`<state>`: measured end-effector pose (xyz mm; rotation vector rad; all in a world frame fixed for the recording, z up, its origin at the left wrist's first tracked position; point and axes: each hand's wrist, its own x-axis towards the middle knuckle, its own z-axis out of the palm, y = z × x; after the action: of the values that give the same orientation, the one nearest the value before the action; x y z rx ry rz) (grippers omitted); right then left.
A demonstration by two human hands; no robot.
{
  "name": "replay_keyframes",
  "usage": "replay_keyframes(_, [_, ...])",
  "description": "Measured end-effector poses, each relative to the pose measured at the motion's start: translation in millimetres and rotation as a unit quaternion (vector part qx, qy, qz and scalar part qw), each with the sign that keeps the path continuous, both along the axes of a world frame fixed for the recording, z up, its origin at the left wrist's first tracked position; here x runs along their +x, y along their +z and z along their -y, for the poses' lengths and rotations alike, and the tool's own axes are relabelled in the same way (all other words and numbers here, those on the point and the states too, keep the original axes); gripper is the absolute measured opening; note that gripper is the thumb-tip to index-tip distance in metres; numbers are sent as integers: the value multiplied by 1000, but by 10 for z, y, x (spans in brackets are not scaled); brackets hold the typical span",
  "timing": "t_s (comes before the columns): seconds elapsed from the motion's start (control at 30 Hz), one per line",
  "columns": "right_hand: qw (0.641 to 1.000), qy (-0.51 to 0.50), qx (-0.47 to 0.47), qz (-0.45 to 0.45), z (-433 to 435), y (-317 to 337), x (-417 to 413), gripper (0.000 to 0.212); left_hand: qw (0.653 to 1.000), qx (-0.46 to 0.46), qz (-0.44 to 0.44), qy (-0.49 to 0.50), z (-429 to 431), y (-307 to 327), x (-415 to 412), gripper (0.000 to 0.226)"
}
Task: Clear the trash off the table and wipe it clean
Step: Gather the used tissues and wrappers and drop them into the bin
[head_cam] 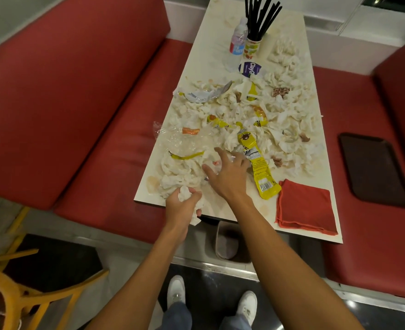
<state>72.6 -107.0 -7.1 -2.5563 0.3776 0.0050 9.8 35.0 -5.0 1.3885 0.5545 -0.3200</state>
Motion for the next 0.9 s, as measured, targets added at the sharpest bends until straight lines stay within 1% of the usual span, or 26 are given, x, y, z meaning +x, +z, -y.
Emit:
replay_keyframes(0.07, [999,7,-8,-53,-61,-40,112,66,1000,0,6,-8,-48,-13,-8,14])
replay_keyframes(0.13, [997,17,-19,-73,-126,-67,181,67,1000,-2,8,-9,-85,-23,-12,14])
replay_keyframes(0.27, [994,29,-64,-82,-263,-72,230,55,1000,-4,2,2,-139,-36,-11,14])
replay_keyframes(0.37, [997,34,-45,-57,-281,-86,258,43,1000,-4,-4,9,-163,-40,-13,13])
replay_keyframes(0.47, [999,31,24,-12,-215,-134,266,35,1000,-3,-7,7,-180,-43,-9,14])
replay_keyframes(0.57, [995,-18,79,52,-129,-129,198,23,1000,-1,-9,5,-175,-37,-14,14])
replay_keyframes(0.63, [991,-39,103,71,-67,-85,153,19,1000,2,-8,1,-157,-26,-17,14])
replay_keyframes(0.83, [987,-51,128,84,136,72,39,34,1000,5,-8,-7,-81,-5,-27,13])
replay_keyframes(0.9, [983,-45,147,100,200,112,-7,45,1000,3,-8,-12,-59,6,-40,14])
